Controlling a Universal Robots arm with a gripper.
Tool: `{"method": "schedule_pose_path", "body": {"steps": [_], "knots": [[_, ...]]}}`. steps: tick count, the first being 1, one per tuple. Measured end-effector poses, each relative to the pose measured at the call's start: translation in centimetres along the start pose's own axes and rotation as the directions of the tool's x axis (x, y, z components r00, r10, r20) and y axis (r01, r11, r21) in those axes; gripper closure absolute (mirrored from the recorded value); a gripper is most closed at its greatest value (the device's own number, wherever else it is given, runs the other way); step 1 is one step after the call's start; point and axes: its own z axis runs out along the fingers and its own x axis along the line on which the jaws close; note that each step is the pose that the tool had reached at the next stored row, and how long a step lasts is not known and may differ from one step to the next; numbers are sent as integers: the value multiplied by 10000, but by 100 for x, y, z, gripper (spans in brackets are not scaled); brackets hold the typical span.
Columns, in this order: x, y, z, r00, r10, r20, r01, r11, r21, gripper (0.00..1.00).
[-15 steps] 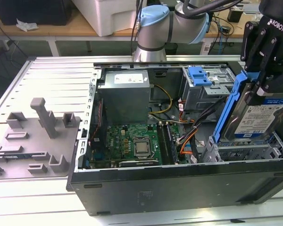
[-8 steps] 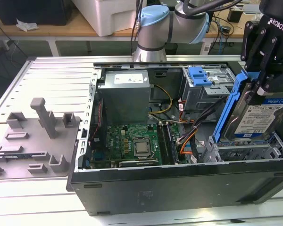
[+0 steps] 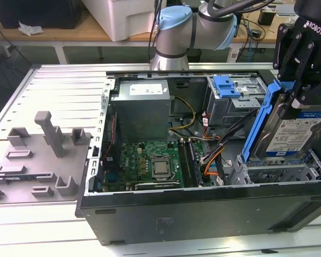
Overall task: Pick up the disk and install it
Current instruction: 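Insert the disk into the insertion slot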
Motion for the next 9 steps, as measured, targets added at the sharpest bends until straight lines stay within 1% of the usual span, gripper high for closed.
{"method": "schedule_pose_path", "body": {"steps": [9], "knots": [[0, -2, 0, 9999, -127, 37, 127, 9999, 4, 64]]}}
